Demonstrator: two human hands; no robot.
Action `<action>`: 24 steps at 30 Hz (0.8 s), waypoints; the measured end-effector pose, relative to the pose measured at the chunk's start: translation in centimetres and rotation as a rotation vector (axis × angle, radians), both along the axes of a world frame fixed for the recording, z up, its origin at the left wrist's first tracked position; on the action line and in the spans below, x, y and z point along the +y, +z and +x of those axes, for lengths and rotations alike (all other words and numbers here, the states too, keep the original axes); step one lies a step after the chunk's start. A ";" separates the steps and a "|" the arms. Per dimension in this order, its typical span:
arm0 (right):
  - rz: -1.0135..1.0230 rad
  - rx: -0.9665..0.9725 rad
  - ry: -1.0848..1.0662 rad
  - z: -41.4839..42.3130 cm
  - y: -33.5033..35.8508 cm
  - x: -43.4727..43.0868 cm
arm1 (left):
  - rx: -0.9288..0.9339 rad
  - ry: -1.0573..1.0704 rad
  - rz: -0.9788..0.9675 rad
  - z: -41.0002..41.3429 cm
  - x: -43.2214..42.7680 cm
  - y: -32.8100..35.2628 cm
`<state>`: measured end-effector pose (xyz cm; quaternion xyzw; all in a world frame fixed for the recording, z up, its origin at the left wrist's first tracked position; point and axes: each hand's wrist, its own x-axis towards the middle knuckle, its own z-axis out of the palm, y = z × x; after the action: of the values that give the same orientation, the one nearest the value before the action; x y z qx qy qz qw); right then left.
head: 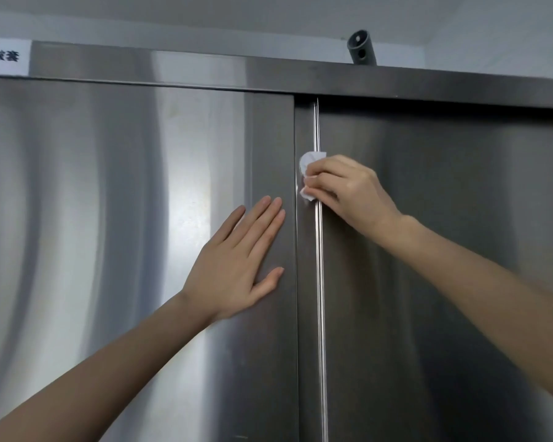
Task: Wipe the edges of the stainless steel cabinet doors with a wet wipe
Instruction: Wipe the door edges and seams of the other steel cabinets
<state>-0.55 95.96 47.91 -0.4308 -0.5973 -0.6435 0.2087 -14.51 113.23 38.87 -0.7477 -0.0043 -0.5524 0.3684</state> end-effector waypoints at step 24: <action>-0.044 0.187 -0.412 -2.6 5.5 -0.3 | 0.003 -0.014 -0.005 0.1 0.1 0.0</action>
<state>-3.14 95.61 53.39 -0.6061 -0.4884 -0.6167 0.1179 -14.45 113.37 38.86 -0.7494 0.0001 -0.5540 0.3625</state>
